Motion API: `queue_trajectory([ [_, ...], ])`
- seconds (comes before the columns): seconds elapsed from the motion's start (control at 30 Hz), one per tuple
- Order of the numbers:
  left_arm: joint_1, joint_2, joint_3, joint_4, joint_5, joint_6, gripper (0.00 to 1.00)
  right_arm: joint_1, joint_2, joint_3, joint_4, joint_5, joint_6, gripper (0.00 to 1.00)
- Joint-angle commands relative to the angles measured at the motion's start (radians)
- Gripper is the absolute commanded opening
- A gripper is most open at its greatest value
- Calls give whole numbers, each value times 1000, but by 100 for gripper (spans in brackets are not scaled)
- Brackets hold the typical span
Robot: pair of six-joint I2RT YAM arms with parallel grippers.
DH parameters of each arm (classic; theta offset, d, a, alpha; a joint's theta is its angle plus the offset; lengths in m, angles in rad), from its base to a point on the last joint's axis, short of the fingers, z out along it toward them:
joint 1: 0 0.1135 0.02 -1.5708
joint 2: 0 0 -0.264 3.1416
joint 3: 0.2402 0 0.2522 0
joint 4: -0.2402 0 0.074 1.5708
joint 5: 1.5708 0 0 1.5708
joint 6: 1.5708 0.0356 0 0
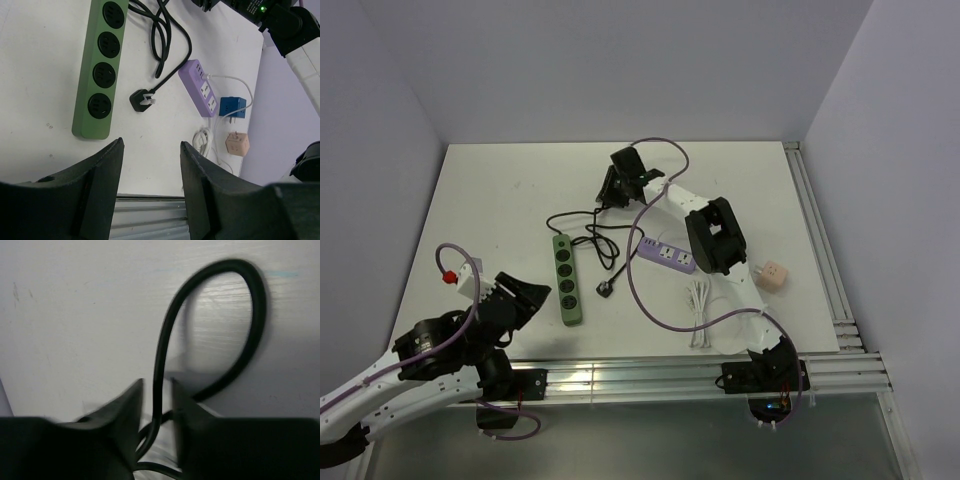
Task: Insert the plug
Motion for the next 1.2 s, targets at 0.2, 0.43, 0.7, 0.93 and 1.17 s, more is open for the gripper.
queue_trajectory([
  [0.2,-1,11,1,44,17,31,55,16,-109,53,-1,60,-138,75],
  [0.43,-1,5,-20,80,20,51,56,10,-224,105,-13,80,-245,85],
  [0.7,-1,50,-6,112,8,91,56,4,-623,-161,-117,336,-325,88],
  [0.93,-3,89,-19,270,-1,232,57,-117,-973,-623,-170,418,-339,91],
  [1.17,-1,148,-11,369,-6,333,57,-261,-1124,-884,-180,373,-411,100],
])
